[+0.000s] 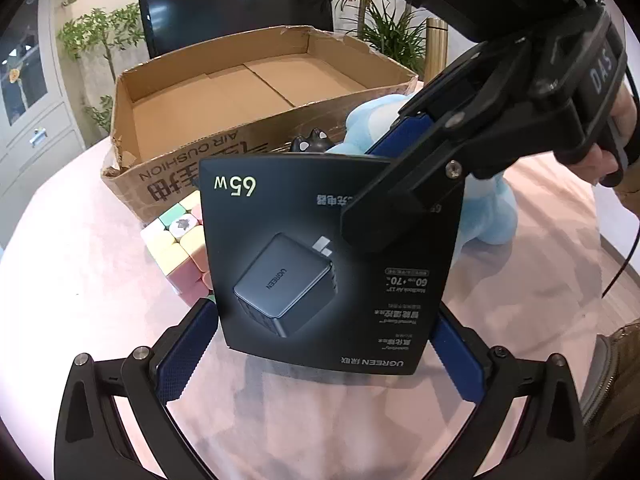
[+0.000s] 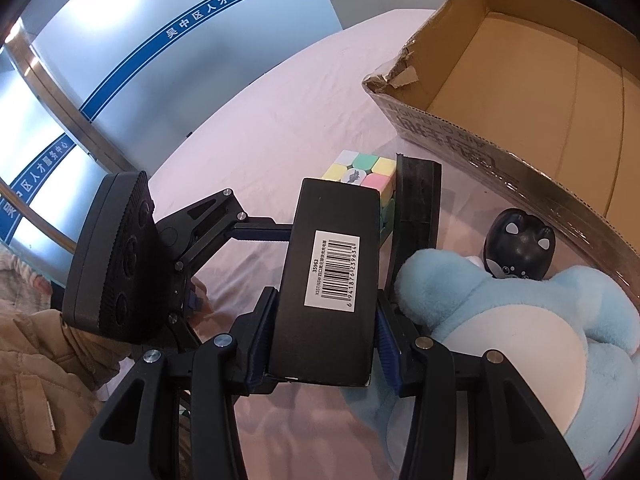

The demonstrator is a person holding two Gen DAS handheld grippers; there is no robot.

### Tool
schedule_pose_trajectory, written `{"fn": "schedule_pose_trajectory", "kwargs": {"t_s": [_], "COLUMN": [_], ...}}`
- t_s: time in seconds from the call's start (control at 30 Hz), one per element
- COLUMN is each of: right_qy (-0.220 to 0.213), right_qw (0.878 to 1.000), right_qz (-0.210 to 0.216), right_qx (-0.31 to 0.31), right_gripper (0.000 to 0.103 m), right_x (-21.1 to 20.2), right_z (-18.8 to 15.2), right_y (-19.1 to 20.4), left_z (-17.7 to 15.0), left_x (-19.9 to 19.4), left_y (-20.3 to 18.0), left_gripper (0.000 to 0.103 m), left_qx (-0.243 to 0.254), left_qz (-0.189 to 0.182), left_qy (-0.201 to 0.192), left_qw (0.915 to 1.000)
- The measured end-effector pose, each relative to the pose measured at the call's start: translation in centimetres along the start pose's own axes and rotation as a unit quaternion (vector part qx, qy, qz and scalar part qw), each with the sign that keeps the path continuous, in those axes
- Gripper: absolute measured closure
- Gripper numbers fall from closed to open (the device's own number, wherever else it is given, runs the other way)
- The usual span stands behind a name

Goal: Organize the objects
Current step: 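Lift the charger box off the table with the right gripper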

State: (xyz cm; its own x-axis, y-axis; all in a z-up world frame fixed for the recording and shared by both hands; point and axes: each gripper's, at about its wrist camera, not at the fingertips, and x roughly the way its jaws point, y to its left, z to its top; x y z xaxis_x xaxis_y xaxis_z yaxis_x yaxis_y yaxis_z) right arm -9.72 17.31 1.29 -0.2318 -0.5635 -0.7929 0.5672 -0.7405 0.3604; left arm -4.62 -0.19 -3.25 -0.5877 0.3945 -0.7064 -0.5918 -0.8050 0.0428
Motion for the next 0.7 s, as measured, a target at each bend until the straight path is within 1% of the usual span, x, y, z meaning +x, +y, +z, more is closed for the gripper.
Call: {"fn": "schedule_pose_trajectory", "kwargs": {"t_s": [0.23,0.47,0.7], "right_qy": [0.005,0.003,0.003], "right_qw": [1.0,1.0,1.0], "right_qz": [-0.001,-0.006,-0.006], "right_qx": [-0.005,-0.004,-0.004], "right_gripper": [0.059,0.059,0.059], "right_x": [0.15,0.08,0.06], "right_z": [0.09,-0.02,0.06], "right_y": [0.25,0.44,0.62], "left_z": [0.05,0.22,0.2], "left_x": [0.37,0.58,0.15], "left_y": [0.79,0.34,0.01], "left_gripper": [0.001,0.001,0.001], "left_qx": [-0.005,-0.001,0.003], "left_qz": [-0.032,-0.021,-0.009], "left_qy": [0.01,0.013,0.005], "left_qw": [0.9994,0.9997,0.9999]}}
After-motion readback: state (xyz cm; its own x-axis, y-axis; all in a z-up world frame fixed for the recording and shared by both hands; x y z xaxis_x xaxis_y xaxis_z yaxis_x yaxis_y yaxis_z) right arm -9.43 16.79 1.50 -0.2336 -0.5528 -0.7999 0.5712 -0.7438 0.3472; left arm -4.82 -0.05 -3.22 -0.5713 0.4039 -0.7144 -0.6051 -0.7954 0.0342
